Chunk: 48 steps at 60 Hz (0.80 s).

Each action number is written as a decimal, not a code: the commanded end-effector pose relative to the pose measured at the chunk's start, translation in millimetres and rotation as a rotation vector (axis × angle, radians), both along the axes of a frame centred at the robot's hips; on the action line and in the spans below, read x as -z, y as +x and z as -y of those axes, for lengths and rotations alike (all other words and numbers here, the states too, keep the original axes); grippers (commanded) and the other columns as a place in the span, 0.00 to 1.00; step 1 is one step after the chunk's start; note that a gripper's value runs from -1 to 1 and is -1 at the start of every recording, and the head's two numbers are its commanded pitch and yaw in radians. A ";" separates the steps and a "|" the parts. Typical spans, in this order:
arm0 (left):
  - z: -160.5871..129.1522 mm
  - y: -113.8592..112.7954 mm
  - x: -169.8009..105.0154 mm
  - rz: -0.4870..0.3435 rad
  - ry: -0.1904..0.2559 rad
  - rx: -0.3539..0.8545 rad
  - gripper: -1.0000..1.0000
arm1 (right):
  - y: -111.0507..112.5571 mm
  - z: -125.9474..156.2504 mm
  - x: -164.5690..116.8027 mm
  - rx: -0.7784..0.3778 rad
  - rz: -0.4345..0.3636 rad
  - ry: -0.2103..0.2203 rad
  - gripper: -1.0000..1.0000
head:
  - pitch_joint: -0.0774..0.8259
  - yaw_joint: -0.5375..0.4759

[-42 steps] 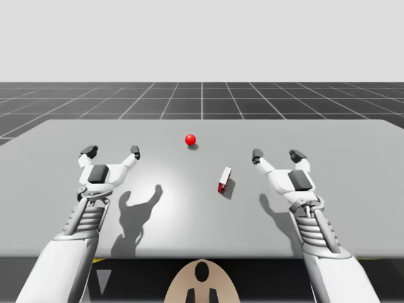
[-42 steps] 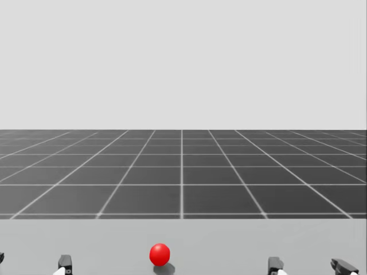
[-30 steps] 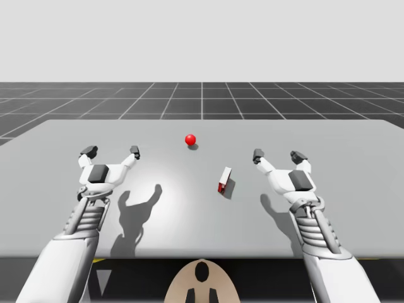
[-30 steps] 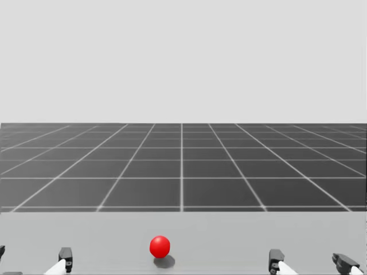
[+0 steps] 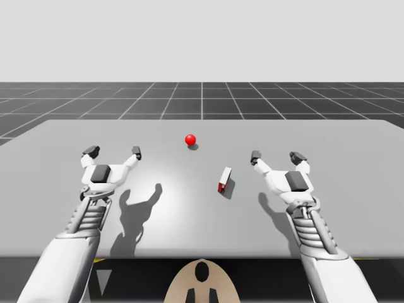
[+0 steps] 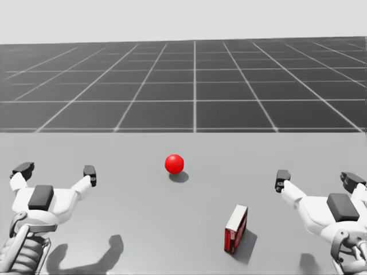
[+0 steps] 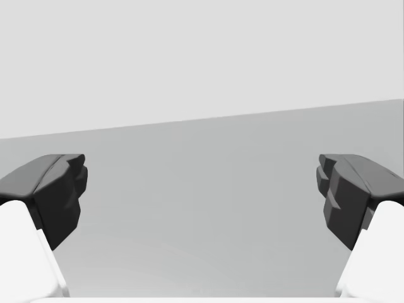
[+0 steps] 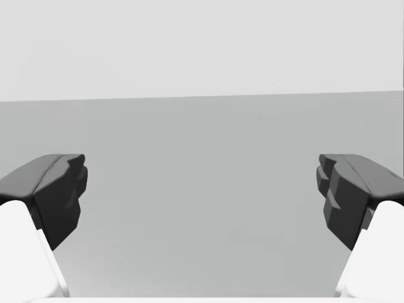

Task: Watch the red light. When it turns green, pick up the object.

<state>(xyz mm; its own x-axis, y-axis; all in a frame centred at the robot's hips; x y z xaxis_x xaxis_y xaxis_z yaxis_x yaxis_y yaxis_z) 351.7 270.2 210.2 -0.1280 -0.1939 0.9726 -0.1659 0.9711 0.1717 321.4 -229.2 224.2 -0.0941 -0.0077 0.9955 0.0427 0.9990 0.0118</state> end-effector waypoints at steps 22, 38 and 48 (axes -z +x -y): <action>1.1 1.2 1.4 -0.007 0.010 0.007 0.00 | -2.5 -7.3 2.3 -0.005 0.003 0.004 0.00 | 0.54 0.62; 2.2 0.7 1.3 -0.005 0.011 0.008 0.00 | -4.2 -9.0 2.6 -0.021 0.014 -0.006 0.00 | 0.54 0.61; 2.5 0.6 1.6 -0.005 0.014 0.010 0.00 | -4.4 -9.3 3.2 -0.025 0.012 -0.011 0.00 | 0.54 0.61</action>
